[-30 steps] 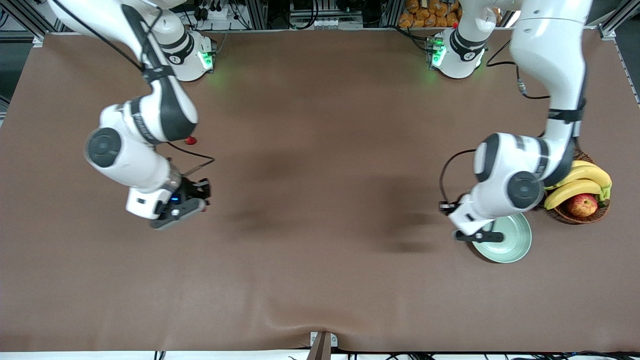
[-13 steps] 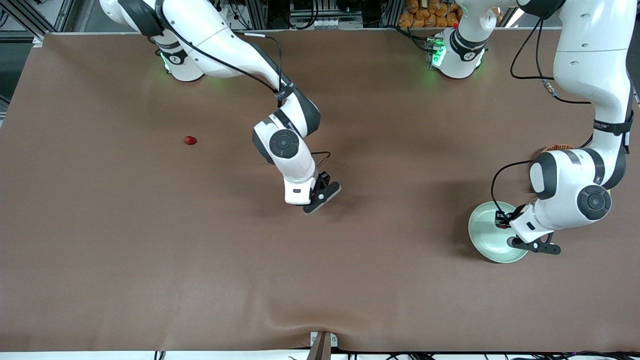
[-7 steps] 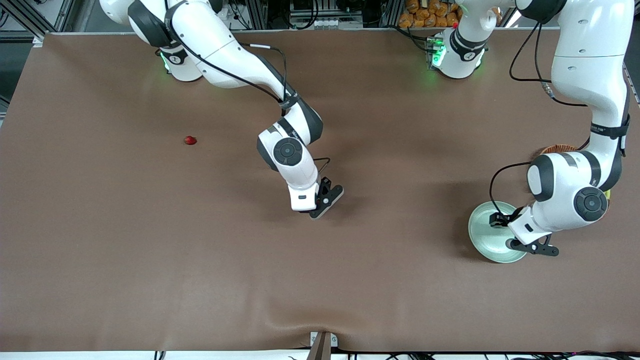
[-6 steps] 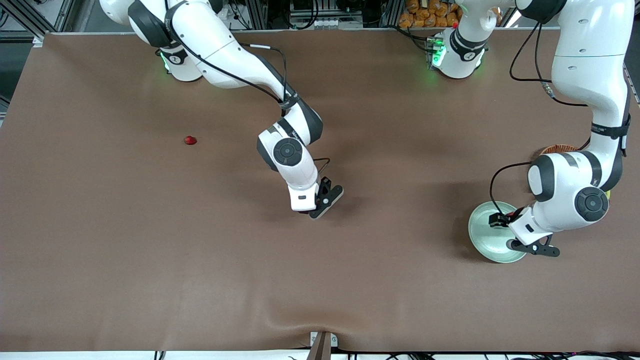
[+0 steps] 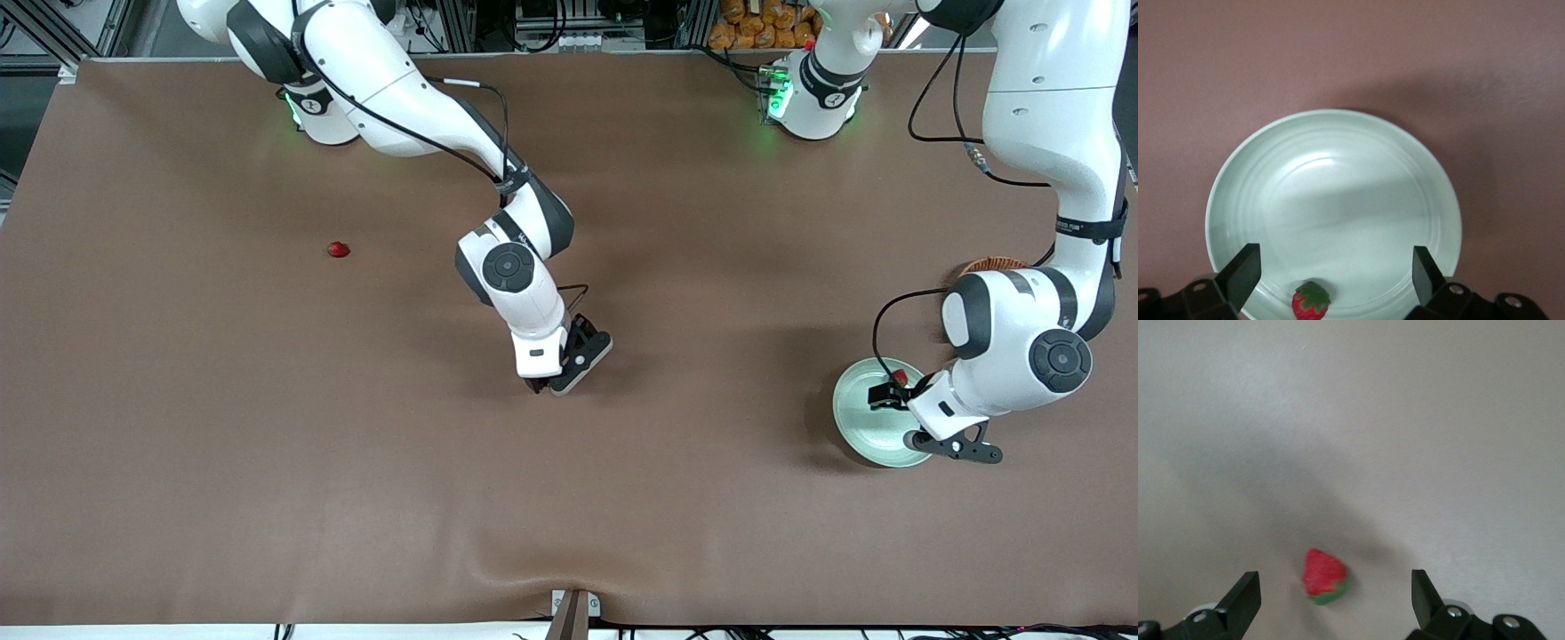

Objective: Collect all strawberries into plate
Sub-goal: 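Open the left gripper over the plate while the right gripper releases its strawberry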

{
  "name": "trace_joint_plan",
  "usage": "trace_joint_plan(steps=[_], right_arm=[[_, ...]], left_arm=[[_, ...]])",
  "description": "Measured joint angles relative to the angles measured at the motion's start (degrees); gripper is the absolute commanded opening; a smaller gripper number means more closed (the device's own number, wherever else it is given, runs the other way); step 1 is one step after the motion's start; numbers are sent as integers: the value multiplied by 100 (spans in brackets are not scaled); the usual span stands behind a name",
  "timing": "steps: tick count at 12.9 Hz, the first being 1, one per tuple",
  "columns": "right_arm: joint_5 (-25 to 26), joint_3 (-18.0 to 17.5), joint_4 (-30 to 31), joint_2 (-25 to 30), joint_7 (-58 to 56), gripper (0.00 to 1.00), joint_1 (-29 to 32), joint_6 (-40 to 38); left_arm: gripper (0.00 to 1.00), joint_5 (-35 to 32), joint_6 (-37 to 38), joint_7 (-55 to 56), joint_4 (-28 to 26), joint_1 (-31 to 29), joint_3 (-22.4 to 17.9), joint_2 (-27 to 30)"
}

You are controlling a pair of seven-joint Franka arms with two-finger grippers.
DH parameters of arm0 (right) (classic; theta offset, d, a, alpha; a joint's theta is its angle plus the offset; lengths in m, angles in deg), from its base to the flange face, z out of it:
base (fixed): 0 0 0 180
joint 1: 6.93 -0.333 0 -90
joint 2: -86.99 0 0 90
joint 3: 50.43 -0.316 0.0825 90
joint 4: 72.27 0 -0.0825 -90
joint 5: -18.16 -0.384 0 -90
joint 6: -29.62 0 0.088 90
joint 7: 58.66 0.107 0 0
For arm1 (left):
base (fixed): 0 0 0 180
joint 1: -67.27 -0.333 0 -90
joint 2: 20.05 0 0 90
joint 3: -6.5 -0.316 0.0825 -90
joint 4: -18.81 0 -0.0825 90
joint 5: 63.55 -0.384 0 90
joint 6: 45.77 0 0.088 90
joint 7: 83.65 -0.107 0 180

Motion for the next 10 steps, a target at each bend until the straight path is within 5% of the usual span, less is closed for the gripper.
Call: trace_joint_plan(steps=[5, 10], right_arm=[[-1, 50, 431, 542, 3, 100, 695, -93], [-2, 67, 2223, 1829, 1, 100, 1285, -153]], left_arm=[[100, 0, 20, 95, 132, 63, 435, 119], [100, 0, 200, 1427, 263, 747, 577, 133]])
